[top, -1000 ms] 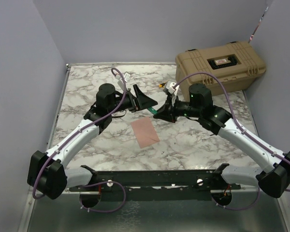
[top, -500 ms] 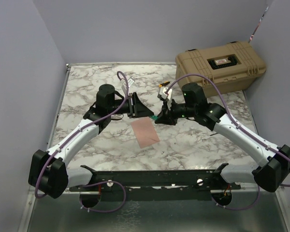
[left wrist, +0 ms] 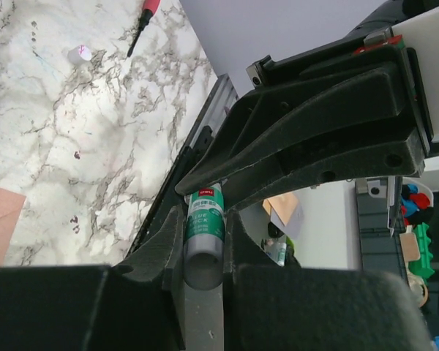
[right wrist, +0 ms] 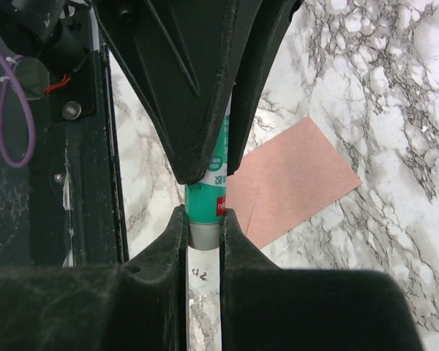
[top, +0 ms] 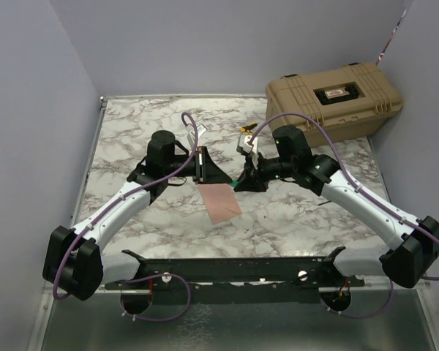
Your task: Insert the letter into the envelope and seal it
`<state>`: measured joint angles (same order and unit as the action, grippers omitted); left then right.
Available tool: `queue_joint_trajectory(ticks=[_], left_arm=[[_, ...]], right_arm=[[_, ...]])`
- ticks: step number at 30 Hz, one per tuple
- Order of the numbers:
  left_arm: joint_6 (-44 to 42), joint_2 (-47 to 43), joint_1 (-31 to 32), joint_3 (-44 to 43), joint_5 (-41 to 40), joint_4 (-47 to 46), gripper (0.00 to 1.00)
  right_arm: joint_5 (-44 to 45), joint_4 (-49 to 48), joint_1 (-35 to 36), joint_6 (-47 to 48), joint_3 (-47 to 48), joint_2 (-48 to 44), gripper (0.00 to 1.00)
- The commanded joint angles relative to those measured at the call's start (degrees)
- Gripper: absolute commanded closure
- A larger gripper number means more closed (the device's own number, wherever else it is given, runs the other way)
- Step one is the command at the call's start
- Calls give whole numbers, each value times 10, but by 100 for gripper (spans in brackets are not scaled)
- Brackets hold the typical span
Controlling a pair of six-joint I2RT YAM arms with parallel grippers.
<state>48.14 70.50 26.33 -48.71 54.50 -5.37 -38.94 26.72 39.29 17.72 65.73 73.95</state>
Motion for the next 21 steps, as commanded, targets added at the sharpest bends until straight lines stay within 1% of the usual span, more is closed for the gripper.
queue_joint_trajectory(ticks=[1, 3, 5, 7, 8, 10, 12, 13, 14, 15, 17, 19, 21], left_arm=[[-26, -5, 3, 2, 26, -1, 100], [-38, -7, 3, 3, 22, -1, 100], [-44, -10, 2, 4, -3, -1, 100], [-48, -12, 2, 5, -48, -1, 100], [-48, -13, 2, 7, -76, -1, 100], [-45, -15, 1, 11, -142, 0, 100], [-45, -17, 0, 18, -211, 1, 100], [-45, -21, 0, 24, -247, 1, 100], [-47, -26, 0, 31, -285, 0, 100], [-50, -31, 0, 39, -319, -1, 100], [-53, -41, 0, 54, -374, -7, 100], [-55, -46, 1, 67, -412, -12, 100], [-54, -42, 1, 74, -411, -21, 100]], right_arm=[[-20, 15, -1, 6, 19, 2, 94], [-7, 8, 0, -7, 16, -3, 79], [17, 1, -1, -27, 13, -8, 59], [42, 1, -1, -50, 12, -13, 51], [56, 2, -1, -66, 14, -15, 48], [96, 9, 0, -115, 19, -26, 46], [146, -26, 0, -181, -11, -62, 44], [188, -49, 0, -222, -31, -83, 41], [238, -63, -1, -262, -47, -102, 35], [306, -64, -1, -294, -59, -117, 32], [417, -37, -1, -352, -70, -131, 29], [518, 13, -1, -402, -71, -127, 28], [599, 82, -8, -447, -67, -107, 27]])
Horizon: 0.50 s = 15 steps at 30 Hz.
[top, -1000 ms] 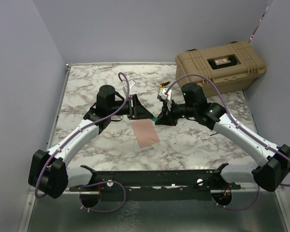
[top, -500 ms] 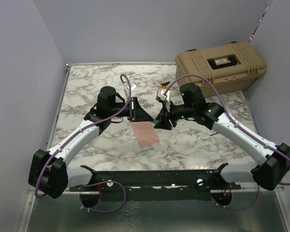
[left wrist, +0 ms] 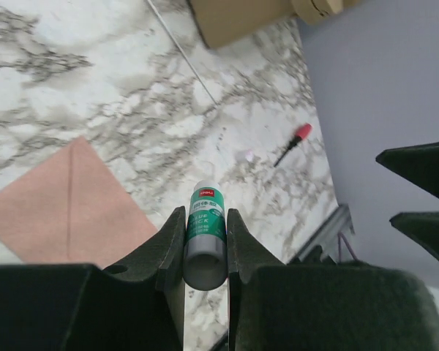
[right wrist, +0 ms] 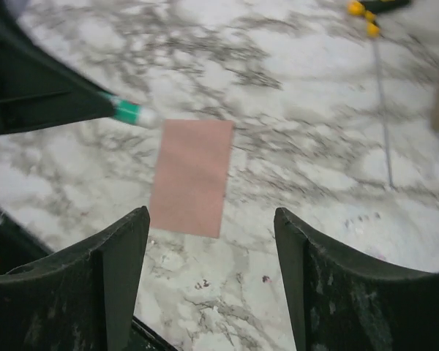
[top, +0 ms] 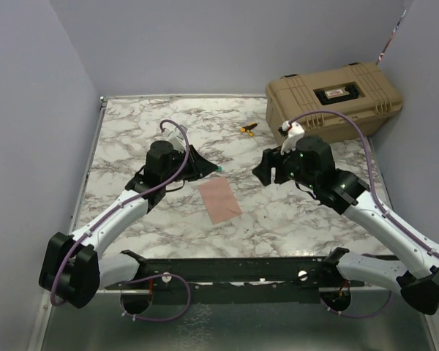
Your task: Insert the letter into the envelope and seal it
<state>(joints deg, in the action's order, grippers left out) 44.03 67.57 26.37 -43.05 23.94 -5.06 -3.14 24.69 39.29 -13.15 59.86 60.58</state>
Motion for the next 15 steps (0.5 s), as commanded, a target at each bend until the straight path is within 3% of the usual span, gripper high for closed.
queue_joint_trajectory(ticks=[1, 4, 9, 15], left_arm=[[-10, -9, 0, 19, -100, -28, 100], [-3, 5, 0, 22, -82, -36, 100], [9, 9, 0, 33, -74, -53, 100], [15, 12, 0, 39, -67, -58, 100]], right_arm=[[272, 129, -18, -164, -6, 39, 27], [321, 178, -63, -227, -16, 80, 25], [261, 125, -147, -243, -91, 111, 26], [211, 88, -185, -250, -118, 182, 38]])
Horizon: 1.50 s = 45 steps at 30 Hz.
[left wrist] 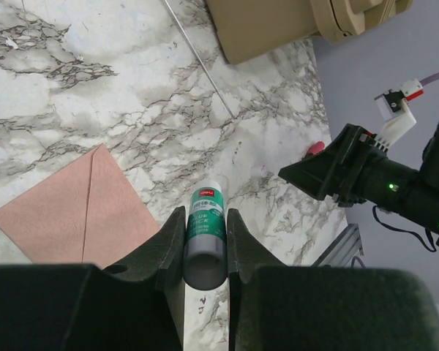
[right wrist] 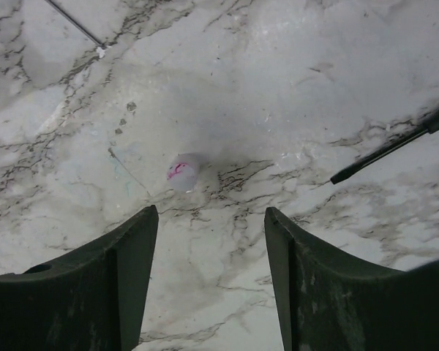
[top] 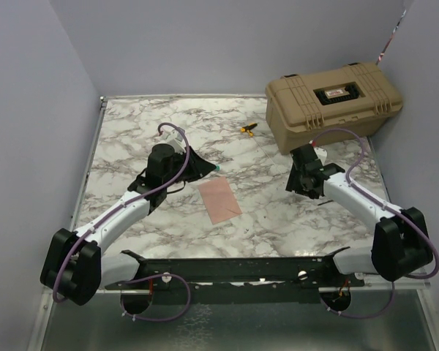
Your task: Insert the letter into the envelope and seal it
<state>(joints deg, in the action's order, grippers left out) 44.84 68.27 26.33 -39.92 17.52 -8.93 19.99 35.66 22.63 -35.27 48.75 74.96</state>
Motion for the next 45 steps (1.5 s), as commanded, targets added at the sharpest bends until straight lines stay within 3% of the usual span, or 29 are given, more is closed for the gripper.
queue_joint_trajectory(ticks=[1, 19, 28, 33, 45], left_arm=[[8, 5, 0, 8, -2, -19, 100], [10, 19, 0, 1, 1, -23, 100], [9, 24, 0, 1, 2, -25, 100], [9, 24, 0, 0, 2, -28, 100], [4, 14, 1, 10, 3, -27, 100]], right_arm=[[-25, -29, -21, -29, -12, 49, 39], [-43, -94, -31, 9, 4, 134, 49], [5, -90, -37, 21, 25, 141, 49], [39, -120, -67, 6, 29, 122, 49], [18, -140, -156, 4, 18, 132, 49]])
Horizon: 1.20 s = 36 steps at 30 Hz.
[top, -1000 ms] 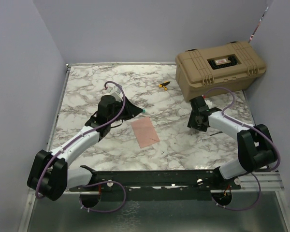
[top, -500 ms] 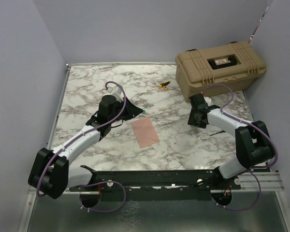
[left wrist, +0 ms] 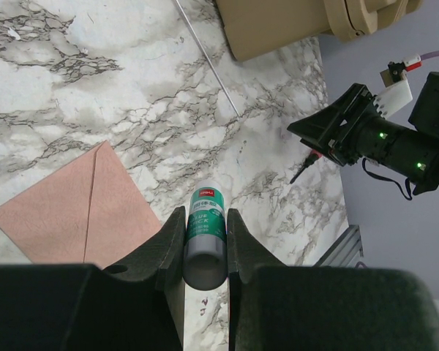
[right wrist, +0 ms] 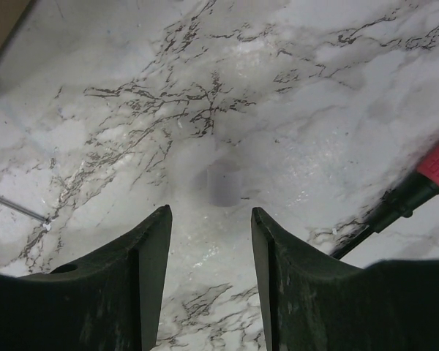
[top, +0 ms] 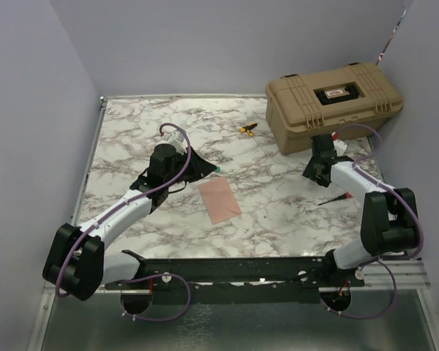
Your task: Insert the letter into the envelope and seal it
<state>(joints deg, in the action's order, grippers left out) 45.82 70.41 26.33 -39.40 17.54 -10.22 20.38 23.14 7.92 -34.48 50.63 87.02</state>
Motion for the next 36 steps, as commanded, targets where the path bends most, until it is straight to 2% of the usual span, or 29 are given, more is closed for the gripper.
queue_joint_trajectory(ticks=[1, 16, 29, 33, 36], left_arm=[[-6, -7, 0, 5, 3, -14, 100], [-6, -5, 0, 4, 5, -14, 100], [-11, -15, 1, 8, 7, -13, 100], [-16, -23, 1, 8, 5, -7, 100], [-19, -26, 1, 8, 0, -4, 100]], right_arm=[[14, -16, -11, -3, -1, 14, 49], [11, -30, -31, 6, -8, 60, 55], [-14, -42, -39, 9, -13, 72, 80], [-70, -20, -39, -1, -11, 53, 85], [-172, 2, -39, -14, -13, 23, 87]])
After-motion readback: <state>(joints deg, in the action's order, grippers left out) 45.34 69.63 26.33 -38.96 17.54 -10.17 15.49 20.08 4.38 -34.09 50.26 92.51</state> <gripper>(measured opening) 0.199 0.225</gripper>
